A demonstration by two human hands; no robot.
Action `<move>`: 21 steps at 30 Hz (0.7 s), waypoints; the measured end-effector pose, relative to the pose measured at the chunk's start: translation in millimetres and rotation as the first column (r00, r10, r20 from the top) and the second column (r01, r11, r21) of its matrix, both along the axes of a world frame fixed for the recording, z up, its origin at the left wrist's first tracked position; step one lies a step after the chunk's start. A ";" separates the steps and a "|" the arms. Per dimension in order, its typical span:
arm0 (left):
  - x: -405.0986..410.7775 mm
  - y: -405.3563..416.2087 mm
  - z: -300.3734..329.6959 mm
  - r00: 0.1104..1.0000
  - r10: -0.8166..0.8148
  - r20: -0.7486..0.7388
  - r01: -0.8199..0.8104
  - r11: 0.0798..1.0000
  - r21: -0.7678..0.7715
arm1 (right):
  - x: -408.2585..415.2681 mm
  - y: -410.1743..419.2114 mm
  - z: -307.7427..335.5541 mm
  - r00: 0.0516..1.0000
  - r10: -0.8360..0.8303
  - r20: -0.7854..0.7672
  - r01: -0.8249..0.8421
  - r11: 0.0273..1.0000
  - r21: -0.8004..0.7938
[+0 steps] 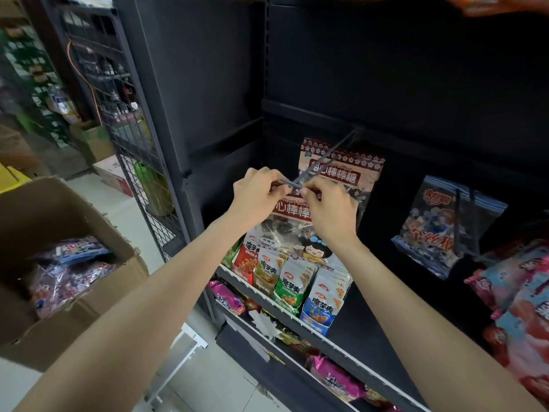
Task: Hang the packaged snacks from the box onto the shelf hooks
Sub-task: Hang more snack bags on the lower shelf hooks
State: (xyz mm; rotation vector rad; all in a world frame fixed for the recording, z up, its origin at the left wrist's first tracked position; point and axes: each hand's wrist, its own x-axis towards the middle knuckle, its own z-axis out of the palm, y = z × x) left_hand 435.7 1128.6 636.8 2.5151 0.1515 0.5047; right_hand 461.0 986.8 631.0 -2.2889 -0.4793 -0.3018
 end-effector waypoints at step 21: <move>99.7 -24.8 18.5 0.995 -0.102 -0.021 0.101 0.993 -0.054 | 76.4 -13.2 16.5 0.964 -0.266 -0.003 0.266 0.964 -0.018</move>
